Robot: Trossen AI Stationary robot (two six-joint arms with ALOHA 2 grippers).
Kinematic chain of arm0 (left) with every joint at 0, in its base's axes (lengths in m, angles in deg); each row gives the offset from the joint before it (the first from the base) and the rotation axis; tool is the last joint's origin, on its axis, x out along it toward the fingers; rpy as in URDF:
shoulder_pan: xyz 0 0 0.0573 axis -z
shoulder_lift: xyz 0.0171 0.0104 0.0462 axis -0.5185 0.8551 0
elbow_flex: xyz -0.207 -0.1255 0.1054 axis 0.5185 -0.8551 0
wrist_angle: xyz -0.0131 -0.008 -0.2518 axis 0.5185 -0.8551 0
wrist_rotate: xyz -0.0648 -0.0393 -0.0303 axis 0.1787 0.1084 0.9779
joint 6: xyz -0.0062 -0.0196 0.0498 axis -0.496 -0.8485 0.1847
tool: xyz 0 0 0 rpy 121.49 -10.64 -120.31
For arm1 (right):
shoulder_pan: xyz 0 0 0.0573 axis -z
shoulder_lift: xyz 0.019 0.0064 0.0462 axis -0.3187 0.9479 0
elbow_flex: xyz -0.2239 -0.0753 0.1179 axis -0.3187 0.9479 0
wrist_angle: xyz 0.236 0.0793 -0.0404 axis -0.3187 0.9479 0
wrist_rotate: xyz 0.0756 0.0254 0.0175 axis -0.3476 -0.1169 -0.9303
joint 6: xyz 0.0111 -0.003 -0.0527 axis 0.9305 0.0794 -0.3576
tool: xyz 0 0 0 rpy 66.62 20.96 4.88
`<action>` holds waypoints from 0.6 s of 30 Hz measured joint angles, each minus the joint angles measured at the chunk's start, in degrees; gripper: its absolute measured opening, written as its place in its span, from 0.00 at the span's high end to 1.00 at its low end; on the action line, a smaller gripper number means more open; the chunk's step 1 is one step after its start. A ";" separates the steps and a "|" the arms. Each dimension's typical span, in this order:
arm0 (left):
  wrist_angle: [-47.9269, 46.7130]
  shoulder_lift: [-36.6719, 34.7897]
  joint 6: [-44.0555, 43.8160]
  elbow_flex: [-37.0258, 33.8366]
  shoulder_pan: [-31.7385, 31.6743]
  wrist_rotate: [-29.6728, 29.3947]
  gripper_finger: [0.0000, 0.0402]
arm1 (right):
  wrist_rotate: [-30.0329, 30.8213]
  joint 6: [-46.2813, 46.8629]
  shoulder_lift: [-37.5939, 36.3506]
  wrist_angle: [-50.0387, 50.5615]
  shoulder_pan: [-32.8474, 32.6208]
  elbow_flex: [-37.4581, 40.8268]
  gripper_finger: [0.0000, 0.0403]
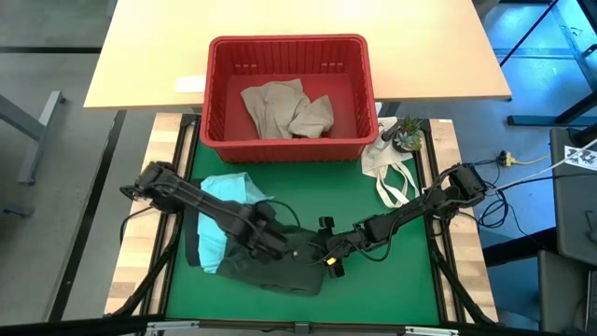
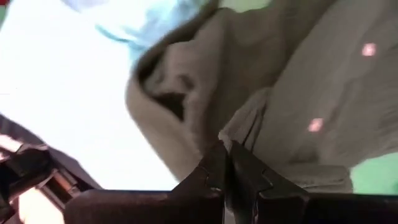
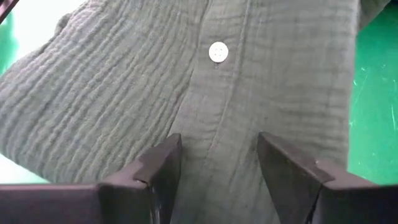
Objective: Fold Laundry from Bin
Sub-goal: Fold the green polo shirt from the red laundry bin
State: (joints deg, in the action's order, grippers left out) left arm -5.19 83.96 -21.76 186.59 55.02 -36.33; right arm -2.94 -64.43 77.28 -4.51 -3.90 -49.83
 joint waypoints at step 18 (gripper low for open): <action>1.83 -10.04 -0.06 -21.13 -0.79 -0.91 0.89 | 0.01 0.02 0.00 0.00 0.00 0.00 0.48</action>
State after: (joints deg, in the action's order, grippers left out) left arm -3.36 73.91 -21.81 165.46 54.24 -37.24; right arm -2.93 -64.40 77.28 -4.52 -3.90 -49.83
